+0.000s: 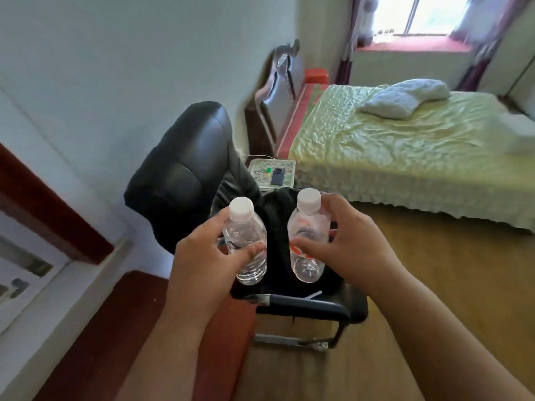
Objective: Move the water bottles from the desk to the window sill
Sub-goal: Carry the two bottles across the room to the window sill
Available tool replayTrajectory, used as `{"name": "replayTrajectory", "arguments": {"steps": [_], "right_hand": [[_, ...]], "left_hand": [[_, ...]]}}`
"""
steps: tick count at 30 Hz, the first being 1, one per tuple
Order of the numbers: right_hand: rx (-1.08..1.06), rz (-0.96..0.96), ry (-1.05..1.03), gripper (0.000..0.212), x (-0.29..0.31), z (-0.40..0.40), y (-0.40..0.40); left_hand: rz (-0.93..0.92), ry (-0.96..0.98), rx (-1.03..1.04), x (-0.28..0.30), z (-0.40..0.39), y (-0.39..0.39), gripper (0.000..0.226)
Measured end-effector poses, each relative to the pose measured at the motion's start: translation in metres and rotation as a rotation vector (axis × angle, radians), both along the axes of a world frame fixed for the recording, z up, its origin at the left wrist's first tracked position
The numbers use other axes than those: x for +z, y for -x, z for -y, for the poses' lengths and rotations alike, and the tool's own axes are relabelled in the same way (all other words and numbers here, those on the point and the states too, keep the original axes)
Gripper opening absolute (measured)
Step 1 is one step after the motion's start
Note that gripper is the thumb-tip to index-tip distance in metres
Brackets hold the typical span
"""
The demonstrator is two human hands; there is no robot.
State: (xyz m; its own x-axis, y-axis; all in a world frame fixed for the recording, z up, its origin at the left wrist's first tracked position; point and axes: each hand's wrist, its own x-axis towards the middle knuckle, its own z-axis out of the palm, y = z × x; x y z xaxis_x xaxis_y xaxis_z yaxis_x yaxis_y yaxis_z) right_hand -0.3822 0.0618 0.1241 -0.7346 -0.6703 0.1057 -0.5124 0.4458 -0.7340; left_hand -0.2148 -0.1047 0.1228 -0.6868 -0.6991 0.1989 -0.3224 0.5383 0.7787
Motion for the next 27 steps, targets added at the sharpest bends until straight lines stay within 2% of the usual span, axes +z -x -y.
{"name": "replayTrajectory", "arguments": {"steps": [6, 13, 22, 27], "right_hand": [[-0.153, -0.012, 0.048, 0.071, 0.008, -0.075, 0.05], [-0.322, -0.07, 0.056, 0.072, 0.016, -0.167, 0.094], [-0.599, -0.106, -0.01, 0.073, 0.022, -0.256, 0.107], [-0.762, -0.061, -0.011, 0.078, 0.022, -0.285, 0.095]], "left_hand": [[-0.044, 0.008, -0.18, 0.007, -0.054, 0.079, 0.072], [-0.104, -0.093, -0.393, 0.014, -0.13, 0.156, 0.069], [-0.066, -0.131, -0.691, 0.015, -0.202, 0.229, 0.071], [-0.054, -0.111, -0.857, 0.012, -0.225, 0.258, 0.077]]}}
